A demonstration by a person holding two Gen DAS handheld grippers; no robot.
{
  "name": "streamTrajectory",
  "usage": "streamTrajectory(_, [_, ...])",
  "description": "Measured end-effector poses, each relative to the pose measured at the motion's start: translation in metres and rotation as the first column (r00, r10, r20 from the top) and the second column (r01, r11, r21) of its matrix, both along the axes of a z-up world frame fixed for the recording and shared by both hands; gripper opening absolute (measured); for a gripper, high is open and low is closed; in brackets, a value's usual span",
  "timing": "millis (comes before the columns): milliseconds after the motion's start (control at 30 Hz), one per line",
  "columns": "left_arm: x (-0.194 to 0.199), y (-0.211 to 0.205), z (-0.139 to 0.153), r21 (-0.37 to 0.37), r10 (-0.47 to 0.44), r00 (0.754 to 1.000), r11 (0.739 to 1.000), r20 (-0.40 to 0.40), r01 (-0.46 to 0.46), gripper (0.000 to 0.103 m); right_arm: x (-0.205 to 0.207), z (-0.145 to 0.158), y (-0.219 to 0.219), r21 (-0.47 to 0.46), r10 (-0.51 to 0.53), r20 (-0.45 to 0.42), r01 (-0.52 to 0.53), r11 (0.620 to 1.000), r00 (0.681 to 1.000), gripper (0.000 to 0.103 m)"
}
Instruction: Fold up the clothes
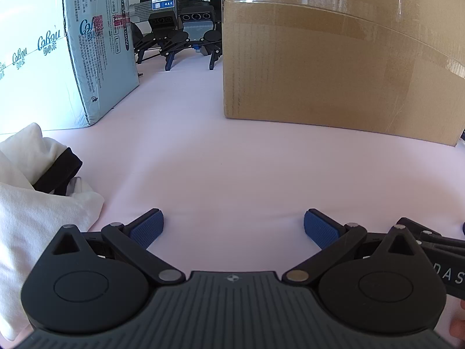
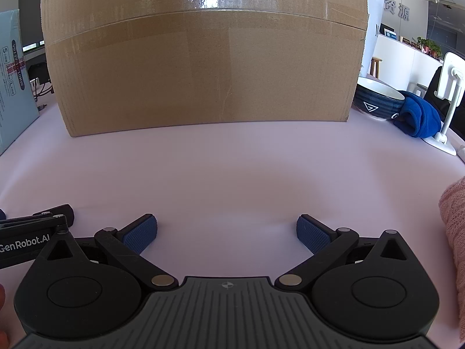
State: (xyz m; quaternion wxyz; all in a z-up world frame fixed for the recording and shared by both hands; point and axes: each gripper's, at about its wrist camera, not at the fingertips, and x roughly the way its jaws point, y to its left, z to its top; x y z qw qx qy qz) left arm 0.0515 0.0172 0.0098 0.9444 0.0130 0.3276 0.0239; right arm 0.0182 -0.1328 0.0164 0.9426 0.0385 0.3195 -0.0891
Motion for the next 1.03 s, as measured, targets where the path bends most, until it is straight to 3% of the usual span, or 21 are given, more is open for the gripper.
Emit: streamTrajectory(1033, [-0.0043,0.0004,0.0015,0.008,0.009,1.0,1.0,-0.001,-0.009,0.103,0.0047,-0.0012,-0.002,-0.003,0.001,-0.003,-0.001,1.0,1.0,0.103])
